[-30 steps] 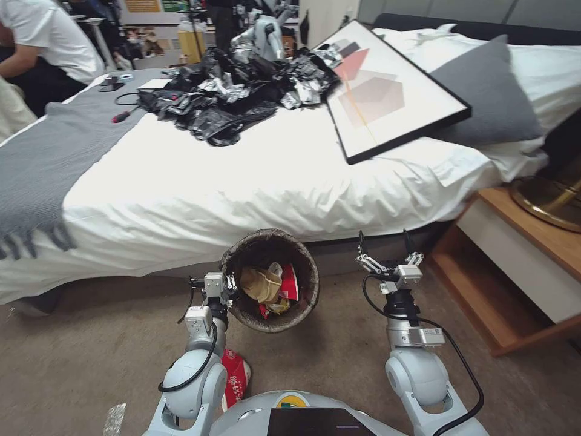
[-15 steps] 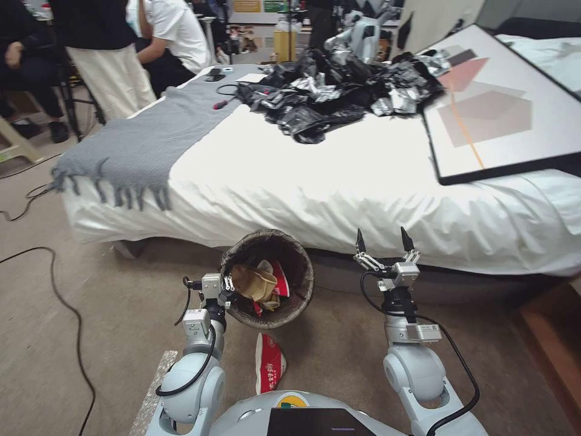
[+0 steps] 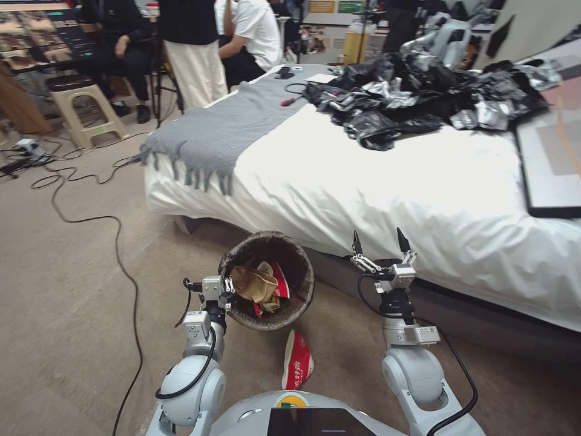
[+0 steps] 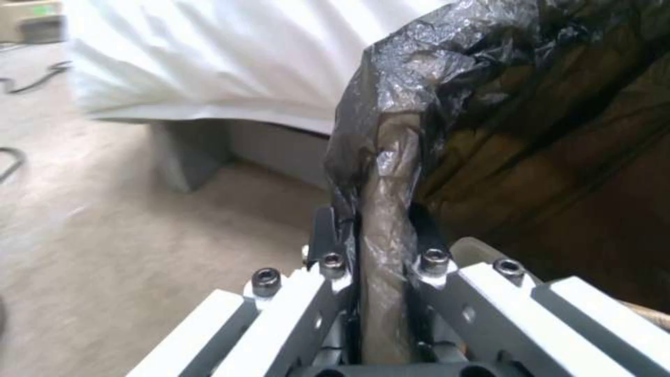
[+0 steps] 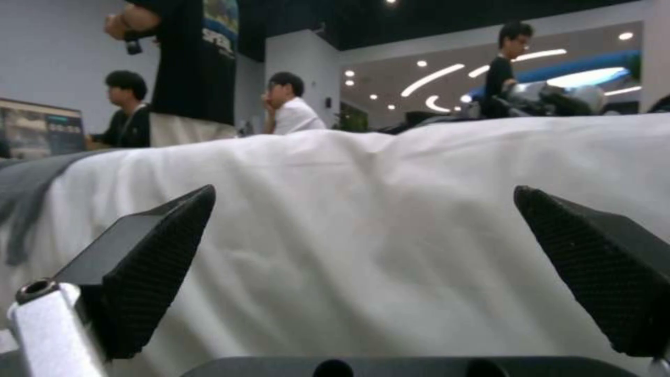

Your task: Pick up the trash bin, then pick up the garbage from the floor and place it into the trash bin.

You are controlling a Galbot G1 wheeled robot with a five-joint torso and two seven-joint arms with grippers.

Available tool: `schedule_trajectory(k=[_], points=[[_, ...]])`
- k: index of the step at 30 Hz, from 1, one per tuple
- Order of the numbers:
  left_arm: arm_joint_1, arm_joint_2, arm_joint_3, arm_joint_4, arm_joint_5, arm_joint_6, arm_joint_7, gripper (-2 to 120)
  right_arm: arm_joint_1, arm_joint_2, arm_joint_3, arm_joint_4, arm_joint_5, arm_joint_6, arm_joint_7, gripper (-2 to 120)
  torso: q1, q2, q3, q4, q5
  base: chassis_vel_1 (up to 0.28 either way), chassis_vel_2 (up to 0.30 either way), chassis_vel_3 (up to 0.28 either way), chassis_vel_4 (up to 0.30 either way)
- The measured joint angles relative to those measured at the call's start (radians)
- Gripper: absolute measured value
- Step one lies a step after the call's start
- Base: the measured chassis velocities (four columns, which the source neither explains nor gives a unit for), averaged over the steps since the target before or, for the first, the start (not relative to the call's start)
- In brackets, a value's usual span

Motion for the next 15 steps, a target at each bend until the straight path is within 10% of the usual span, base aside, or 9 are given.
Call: schedule_trajectory(k=[15], points=[[-0.001,0.003,-0.002,-0.006,-0.009,-0.012,0.002,2,0.004,0.000,-0.003,0.006,-0.003,-0.002,-0.007,100,0.000,0.000,0.000,0.0005,0.0000,0.120,0.113,0.113,0.111]])
